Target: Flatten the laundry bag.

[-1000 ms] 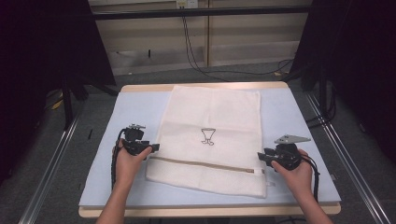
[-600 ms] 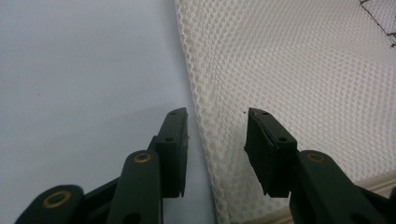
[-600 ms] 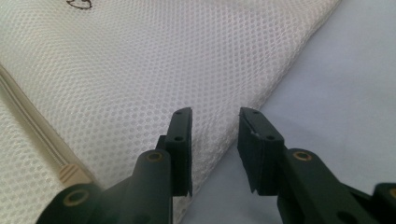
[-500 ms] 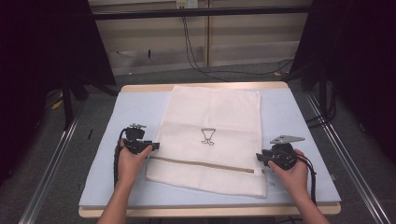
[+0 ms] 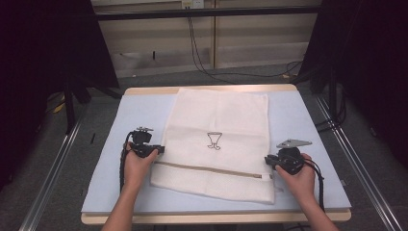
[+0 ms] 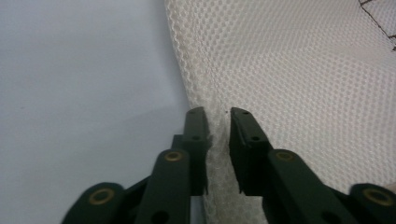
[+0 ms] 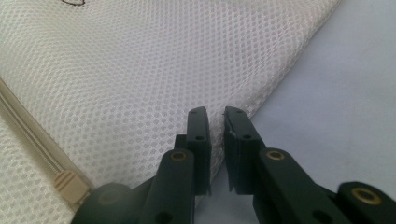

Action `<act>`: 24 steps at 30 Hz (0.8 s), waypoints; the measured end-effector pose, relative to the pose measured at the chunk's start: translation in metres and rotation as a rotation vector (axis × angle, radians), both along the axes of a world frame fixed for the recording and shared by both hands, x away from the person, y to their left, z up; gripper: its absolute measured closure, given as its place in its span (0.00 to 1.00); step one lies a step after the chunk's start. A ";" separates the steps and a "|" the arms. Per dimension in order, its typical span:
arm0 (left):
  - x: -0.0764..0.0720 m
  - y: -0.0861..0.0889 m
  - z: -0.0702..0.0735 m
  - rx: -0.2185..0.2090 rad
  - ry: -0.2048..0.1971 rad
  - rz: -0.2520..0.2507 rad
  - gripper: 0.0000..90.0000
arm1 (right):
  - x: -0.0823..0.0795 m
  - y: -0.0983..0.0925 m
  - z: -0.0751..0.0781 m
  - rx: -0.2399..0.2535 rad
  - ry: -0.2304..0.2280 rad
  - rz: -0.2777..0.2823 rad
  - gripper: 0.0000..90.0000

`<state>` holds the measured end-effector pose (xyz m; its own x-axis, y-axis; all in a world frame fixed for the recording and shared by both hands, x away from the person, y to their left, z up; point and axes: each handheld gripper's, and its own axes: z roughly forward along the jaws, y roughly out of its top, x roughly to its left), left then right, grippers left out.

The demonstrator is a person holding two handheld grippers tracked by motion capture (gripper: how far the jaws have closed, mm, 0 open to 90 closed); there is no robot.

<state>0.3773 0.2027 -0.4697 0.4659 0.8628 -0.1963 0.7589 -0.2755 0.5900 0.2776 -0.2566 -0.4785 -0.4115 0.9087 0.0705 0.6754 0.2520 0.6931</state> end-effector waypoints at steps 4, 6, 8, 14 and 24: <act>0.000 -0.001 0.003 -0.006 0.012 0.006 0.94 | 0.001 0.001 0.001 -0.005 0.003 -0.003 0.96; -0.001 0.001 0.004 -0.018 0.019 0.010 0.95 | 0.001 0.002 0.002 -0.011 0.003 -0.004 0.96; -0.003 0.003 0.004 -0.027 0.024 0.008 0.95 | 0.001 0.002 0.002 -0.016 -0.004 0.001 0.97; -0.014 0.009 0.007 -0.054 0.027 0.021 0.95 | 0.002 0.001 0.002 -0.018 -0.022 0.011 0.97; -0.032 0.014 0.010 -0.030 0.025 0.007 0.95 | 0.005 0.006 0.006 -0.035 -0.026 0.013 0.98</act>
